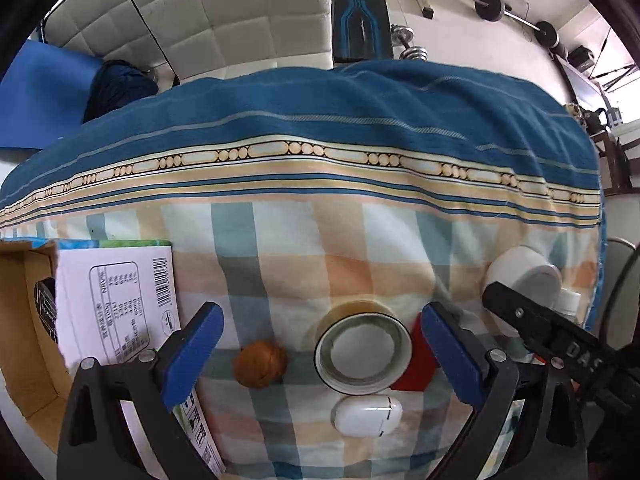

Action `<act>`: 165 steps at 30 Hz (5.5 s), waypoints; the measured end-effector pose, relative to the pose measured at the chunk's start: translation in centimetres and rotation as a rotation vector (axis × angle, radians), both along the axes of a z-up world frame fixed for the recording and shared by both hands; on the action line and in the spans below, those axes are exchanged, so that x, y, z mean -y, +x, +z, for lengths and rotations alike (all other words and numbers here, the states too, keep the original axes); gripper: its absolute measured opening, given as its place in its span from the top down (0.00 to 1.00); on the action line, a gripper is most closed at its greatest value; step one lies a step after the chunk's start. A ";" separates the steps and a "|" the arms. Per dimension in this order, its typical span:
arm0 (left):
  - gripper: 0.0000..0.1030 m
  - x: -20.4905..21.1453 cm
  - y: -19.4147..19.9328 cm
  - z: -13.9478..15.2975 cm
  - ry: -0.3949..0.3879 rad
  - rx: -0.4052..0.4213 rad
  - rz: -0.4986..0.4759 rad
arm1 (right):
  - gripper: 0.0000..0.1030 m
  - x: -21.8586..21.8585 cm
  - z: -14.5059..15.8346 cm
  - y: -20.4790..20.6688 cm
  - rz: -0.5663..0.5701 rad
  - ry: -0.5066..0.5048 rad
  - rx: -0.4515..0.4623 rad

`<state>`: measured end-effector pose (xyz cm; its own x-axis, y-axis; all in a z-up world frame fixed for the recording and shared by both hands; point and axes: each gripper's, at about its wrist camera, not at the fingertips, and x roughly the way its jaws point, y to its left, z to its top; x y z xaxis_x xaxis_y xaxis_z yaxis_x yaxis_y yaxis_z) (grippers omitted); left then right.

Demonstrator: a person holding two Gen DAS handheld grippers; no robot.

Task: Organize rigid objects
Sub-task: 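Grasp the white round container with the right tool while the left tool grasps the gold-rimmed jar lid, then carry both items into the box beside the tins and open both tools, then lift both tools out of the box toward the remaining items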

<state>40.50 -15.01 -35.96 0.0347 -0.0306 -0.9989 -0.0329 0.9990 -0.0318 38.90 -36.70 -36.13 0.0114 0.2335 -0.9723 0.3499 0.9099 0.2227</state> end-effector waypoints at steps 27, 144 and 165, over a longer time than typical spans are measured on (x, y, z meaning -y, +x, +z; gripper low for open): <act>0.38 2.4 -4.1 -5.6 -0.030 -0.078 -0.162 | 0.31 1.4 -3.8 -5.2 -0.010 0.014 -0.149; 0.39 -35.9 -9.0 -2.0 0.051 -0.057 0.054 | 0.23 -40.4 -4.3 -6.0 0.469 -0.199 -0.139; 0.00 -35.7 -15.5 9.4 0.007 0.122 0.108 | 0.00 -41.1 3.9 -11.7 0.547 -0.126 -0.015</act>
<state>25.00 20.71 -26.56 0.1581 -0.0134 -0.9873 -0.1362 0.9900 -0.0353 27.18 4.39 -32.24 -0.0925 0.0832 -0.9922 -0.1780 0.9791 0.0987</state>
